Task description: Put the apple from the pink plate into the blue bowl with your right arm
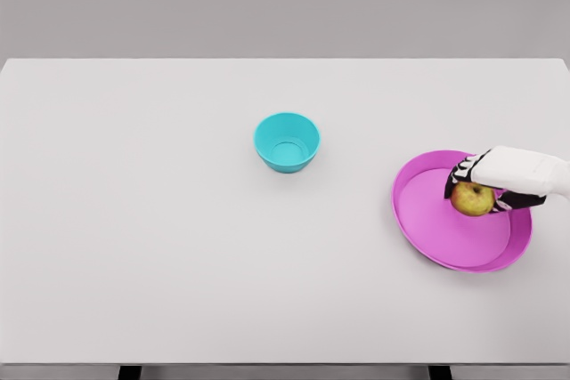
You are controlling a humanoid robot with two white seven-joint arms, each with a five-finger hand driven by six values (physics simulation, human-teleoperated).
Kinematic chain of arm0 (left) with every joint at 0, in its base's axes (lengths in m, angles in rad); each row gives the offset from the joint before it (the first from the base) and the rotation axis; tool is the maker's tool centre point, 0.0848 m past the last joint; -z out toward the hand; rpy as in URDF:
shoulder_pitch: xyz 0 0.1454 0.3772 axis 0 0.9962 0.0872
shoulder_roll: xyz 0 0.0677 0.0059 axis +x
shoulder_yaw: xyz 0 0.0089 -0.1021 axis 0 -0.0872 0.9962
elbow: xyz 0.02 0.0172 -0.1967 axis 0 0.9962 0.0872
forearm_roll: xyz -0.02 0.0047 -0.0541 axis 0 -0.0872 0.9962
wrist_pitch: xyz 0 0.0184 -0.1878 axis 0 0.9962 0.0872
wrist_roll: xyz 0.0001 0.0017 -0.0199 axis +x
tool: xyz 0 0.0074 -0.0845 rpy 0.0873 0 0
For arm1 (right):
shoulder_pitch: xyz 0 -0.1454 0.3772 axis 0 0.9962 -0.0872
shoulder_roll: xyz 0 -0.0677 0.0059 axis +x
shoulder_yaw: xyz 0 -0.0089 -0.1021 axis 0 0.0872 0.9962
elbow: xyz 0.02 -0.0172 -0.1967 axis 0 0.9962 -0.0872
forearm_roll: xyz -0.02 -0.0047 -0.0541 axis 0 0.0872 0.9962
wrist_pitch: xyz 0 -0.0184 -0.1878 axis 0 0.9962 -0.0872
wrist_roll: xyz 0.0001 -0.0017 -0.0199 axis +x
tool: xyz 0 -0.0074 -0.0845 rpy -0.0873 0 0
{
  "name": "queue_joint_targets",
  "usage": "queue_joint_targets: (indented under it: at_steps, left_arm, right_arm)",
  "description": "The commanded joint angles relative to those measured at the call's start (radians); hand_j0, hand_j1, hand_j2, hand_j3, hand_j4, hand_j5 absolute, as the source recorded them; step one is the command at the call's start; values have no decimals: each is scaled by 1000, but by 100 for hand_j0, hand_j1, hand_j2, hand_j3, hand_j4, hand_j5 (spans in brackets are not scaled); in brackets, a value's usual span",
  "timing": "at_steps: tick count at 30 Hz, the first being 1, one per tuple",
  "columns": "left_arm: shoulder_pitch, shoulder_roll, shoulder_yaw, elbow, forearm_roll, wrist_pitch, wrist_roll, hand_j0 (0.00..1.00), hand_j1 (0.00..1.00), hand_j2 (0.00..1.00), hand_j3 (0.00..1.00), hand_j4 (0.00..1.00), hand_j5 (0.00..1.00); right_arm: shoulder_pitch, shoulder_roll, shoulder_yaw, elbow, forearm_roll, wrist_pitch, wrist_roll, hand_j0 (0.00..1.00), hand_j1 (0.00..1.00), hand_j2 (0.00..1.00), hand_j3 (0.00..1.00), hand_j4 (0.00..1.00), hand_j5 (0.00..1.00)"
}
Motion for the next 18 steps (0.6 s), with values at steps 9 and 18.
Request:
queue_joint_targets:
  at_steps: [9,18]
  left_arm:
    - [2,0,0,-1,0,0,-1,100,100,100,100,100,100]
    - [2,0,0,0,0,0,-1,100,100,100,100,100,100]
  right_arm:
    - [-52,50,-1,-1,-5,2,-1,53,53,53,53,53,53]
    - [-107,122,1,7,-2,2,-1,53,53,53,53,53,53]
